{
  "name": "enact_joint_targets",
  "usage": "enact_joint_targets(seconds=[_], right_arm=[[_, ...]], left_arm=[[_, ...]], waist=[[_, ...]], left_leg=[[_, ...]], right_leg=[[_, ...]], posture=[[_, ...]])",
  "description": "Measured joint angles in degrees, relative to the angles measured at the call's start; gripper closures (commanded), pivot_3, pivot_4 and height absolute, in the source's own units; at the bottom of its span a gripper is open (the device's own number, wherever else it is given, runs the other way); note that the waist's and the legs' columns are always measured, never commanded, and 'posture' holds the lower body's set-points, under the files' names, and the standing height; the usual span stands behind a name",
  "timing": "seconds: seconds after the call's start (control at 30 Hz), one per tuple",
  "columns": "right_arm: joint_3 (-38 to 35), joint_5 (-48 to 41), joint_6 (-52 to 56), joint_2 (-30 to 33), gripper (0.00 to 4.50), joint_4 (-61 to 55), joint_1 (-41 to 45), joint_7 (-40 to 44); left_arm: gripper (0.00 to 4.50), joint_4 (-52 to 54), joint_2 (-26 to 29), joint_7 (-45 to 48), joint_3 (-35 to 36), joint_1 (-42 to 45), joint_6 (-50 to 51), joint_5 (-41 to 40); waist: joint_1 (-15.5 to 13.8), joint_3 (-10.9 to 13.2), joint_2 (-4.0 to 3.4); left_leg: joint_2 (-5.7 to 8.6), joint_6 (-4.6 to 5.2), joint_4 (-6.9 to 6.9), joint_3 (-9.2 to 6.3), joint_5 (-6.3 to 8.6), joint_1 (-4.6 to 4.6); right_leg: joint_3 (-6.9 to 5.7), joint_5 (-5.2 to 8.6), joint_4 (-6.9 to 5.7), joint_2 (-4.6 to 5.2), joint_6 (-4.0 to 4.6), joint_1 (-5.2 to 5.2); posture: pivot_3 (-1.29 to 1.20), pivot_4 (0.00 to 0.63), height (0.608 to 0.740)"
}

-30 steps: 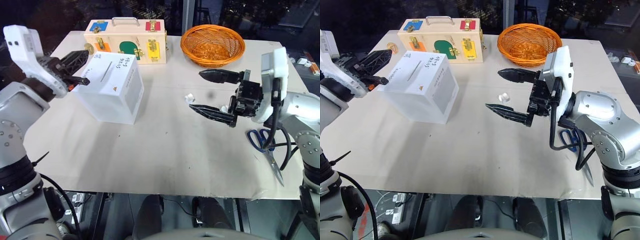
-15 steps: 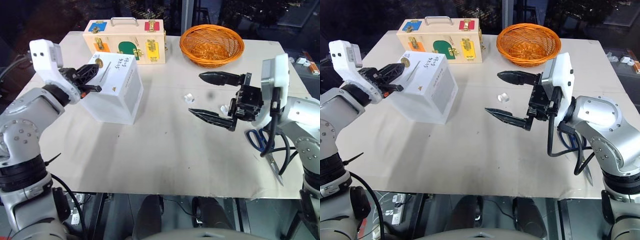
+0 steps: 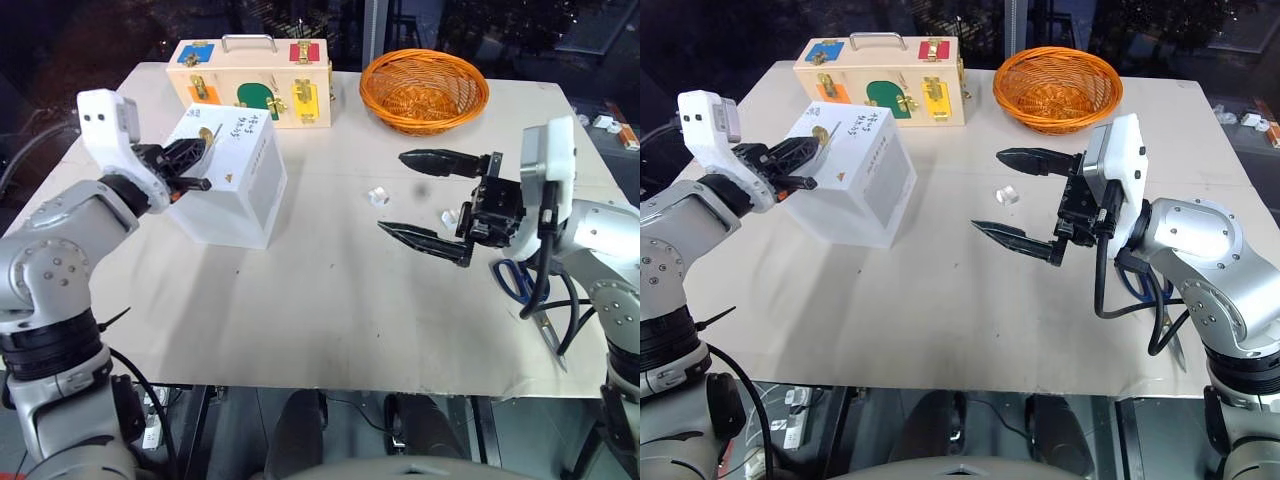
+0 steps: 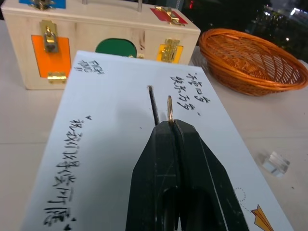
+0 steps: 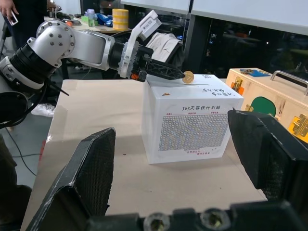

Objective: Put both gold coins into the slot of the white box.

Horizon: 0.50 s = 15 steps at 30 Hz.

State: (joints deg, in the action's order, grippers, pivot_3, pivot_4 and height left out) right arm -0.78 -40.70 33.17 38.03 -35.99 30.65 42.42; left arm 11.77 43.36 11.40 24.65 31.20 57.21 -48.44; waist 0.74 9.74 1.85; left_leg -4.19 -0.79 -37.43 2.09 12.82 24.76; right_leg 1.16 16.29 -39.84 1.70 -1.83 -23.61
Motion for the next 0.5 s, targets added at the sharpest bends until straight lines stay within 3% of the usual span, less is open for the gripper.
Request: enact_joint_targets(seconds=[0.5], right_arm=[[-0.1, -0.1, 0.0, 0.4, 0.42, -0.2, -0.4, -0.2]], left_arm=[[4.50, 0.0, -0.6, -0.2, -0.1, 0.1, 0.3, 2.9]], waist=[[0.0, 0.0, 0.00]], left_leg=[[0.00, 0.00, -0.01, 0.00, 0.00, 0.00]], right_leg=[[0.00, 0.00, -0.01, 0.00, 0.00, 0.00]], posture=[[0.00, 0.150, 0.726]])
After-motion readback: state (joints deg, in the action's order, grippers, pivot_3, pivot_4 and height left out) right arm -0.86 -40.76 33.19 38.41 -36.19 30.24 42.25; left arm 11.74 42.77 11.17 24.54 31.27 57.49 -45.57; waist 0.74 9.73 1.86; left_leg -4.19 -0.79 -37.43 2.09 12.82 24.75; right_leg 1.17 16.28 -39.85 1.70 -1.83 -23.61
